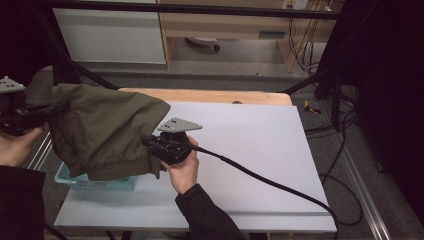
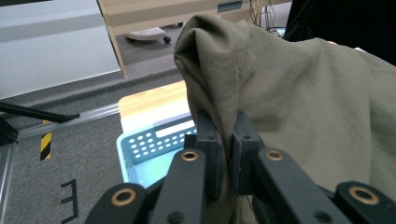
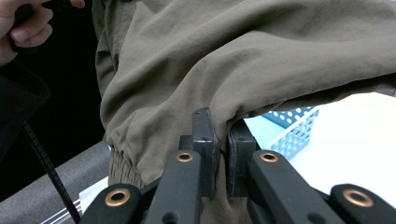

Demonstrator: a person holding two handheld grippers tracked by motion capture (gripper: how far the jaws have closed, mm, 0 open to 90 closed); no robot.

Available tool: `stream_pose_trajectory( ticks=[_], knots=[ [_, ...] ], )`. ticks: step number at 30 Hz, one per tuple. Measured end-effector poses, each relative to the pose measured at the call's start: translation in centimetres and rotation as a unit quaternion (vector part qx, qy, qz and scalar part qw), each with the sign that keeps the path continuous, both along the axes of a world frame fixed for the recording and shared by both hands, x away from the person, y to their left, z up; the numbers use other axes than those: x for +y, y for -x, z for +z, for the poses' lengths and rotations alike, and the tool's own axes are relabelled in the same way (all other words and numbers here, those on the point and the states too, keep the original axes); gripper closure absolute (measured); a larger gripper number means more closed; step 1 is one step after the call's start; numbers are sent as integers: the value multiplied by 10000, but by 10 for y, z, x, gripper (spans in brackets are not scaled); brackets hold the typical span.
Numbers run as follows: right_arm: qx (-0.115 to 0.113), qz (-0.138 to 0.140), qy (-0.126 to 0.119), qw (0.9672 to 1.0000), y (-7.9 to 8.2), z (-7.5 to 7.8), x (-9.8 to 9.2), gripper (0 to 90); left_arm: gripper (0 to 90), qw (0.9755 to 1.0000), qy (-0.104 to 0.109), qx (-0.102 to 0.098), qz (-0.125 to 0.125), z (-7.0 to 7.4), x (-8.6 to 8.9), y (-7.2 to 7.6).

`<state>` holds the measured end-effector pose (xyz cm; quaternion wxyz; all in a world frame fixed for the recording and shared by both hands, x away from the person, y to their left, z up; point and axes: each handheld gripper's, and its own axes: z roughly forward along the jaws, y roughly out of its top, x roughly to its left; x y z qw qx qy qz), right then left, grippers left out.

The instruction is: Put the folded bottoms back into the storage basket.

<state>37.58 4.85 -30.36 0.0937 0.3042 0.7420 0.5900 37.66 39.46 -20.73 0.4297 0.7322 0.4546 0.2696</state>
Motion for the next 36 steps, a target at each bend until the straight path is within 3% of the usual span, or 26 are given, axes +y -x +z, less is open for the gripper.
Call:
stream_pose_trajectory(
  ticks=[26, 31, 36],
  knots=[
    [140, 171, 11, 9998, -4, -14, 45, 853, 842, 9990, -75, 253, 362, -10, 37, -3],
    [255, 128, 42, 9996, -12, -24, 50, 853, 842, 9982, -142, 381, 436, -16, 37, -13],
    [357, 97, 91, 9993, -21, -34, 53, 852, 841, 9975, -63, 498, 500, -27, 38, -25]
  ],
)
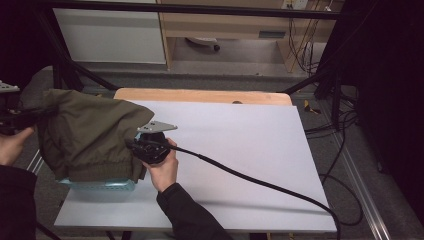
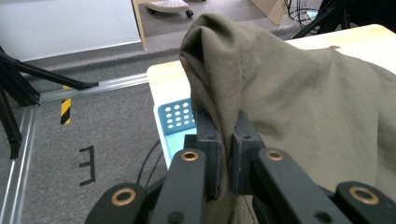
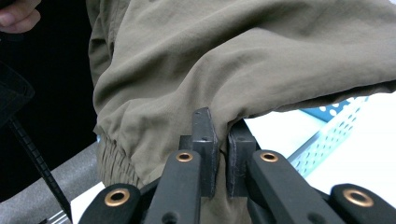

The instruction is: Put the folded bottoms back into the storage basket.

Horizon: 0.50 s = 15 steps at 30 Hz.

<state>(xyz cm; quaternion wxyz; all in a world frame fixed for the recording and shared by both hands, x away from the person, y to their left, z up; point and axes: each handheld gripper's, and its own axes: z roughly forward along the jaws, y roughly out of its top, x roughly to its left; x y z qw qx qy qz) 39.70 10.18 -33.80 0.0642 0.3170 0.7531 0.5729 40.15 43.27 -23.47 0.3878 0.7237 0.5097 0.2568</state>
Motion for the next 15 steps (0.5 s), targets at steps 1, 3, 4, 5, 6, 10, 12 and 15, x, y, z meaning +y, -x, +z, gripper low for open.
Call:
stream_pose_trajectory(
  ticks=[1, 3, 4, 5, 6, 10, 12, 15],
  knots=[
    [8, -12, 32, 10000, -2, -2, 0, 852, 842, 10000, 14, 16, 11, -3, 0, -2],
    [34, -26, 76, 10000, -5, -4, 1, 852, 842, 10000, 42, 51, 30, -7, 0, -6],
    [39, -32, 93, 9999, -7, -5, 1, 852, 841, 9999, 61, 71, 42, -10, 0, -8],
    [43, -39, 124, 9999, -8, -6, 1, 851, 842, 9999, 79, 108, 67, -13, 1, -10],
    [62, -45, 149, 9999, -11, -8, 2, 851, 842, 9999, 82, 134, 72, -15, 1, -12],
    [98, -62, 245, 9996, -17, -16, 4, 850, 841, 9997, 30, 210, 139, -25, 0, -18],
    [88, -80, 317, 9994, -20, -19, 5, 849, 841, 9995, 39, 253, 170, -31, 1, -22],
    [63, -91, 406, 9991, -23, -24, 7, 848, 841, 9992, 76, 317, 238, -41, 1, -29]
  ],
)
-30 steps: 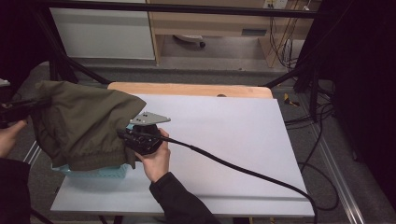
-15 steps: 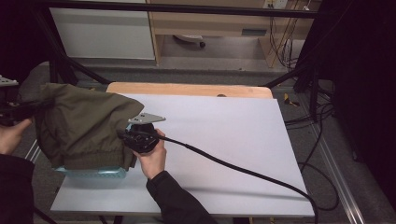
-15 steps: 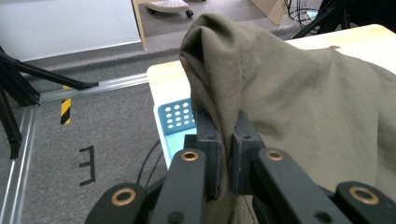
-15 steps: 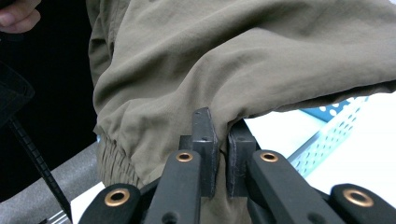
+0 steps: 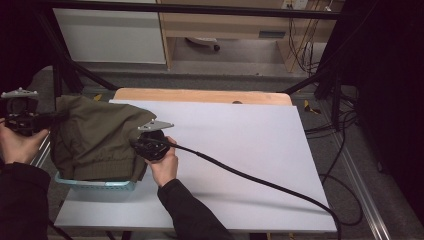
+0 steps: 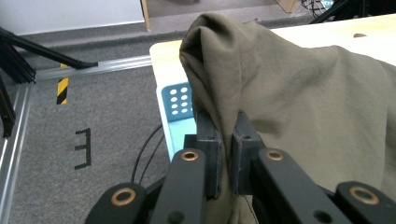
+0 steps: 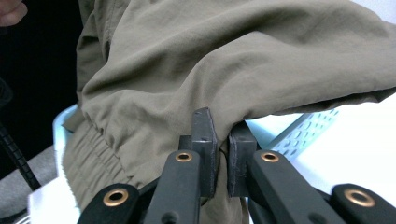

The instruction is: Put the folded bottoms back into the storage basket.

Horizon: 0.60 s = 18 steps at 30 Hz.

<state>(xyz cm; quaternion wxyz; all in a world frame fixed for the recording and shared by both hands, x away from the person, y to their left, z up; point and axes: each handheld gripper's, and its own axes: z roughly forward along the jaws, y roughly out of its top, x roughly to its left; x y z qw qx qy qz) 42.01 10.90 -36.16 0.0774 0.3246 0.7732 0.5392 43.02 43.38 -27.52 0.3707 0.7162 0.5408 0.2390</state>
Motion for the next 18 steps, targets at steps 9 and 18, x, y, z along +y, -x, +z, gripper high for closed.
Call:
stream_pose_trajectory(
  ticks=[9, 18],
  knots=[
    [46, -50, 235, 9997, -10, -19, 6, 840, 837, 9996, 22, 233, 160, -29, -1, -19],
    [32, -65, 400, 9992, -19, -29, 12, 832, 837, 9982, -95, 431, 395, -47, 1, -28]
  ],
)
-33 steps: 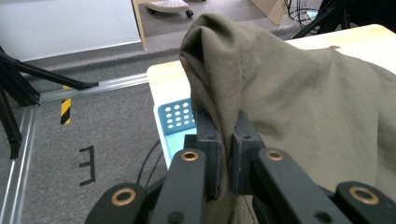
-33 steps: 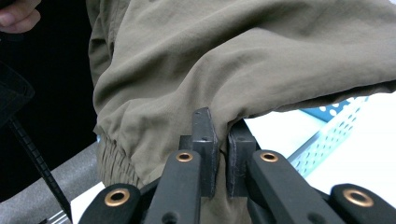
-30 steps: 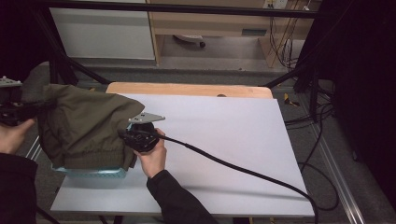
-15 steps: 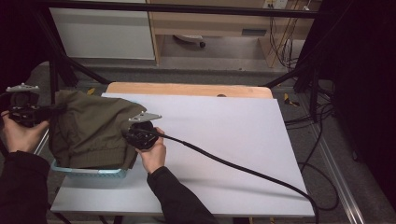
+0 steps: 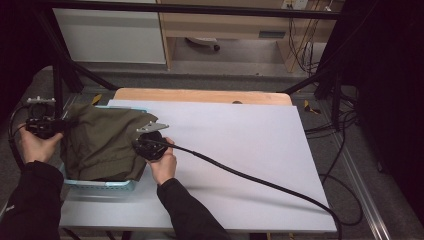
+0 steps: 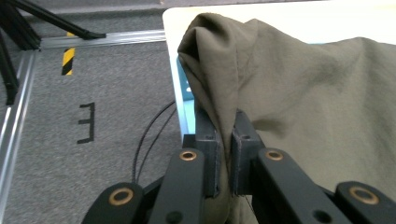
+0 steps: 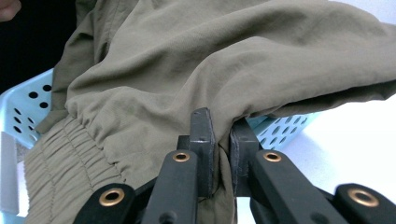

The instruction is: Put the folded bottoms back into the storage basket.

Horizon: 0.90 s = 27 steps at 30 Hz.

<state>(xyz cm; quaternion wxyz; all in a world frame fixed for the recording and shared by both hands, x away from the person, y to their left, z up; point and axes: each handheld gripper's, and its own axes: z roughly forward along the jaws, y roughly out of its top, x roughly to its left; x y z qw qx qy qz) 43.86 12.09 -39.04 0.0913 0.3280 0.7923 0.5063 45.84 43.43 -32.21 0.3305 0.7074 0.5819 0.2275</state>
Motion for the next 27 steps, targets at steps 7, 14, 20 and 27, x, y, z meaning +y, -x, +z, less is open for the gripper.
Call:
stream_pose_trajectory(
  ticks=[7, 14, 20, 27],
  knots=[
    [-49, -3, 112, 9999, -6, -2, 5, 822, 837, 9998, -154, 93, 86, -5, -2, -7],
    [-147, 65, 182, 9997, -11, -4, 7, 797, 818, 9996, -89, 139, 210, -13, -1, -11],
    [-499, 92, 326, 9982, -8, -5, 8, 629, 776, 9996, -7, 154, 257, -16, 0, -12],
    [-593, -14, 202, 9980, -5, -1, 6, 325, 465, 9998, -16, 38, 185, -14, -3, -12]
  ],
)
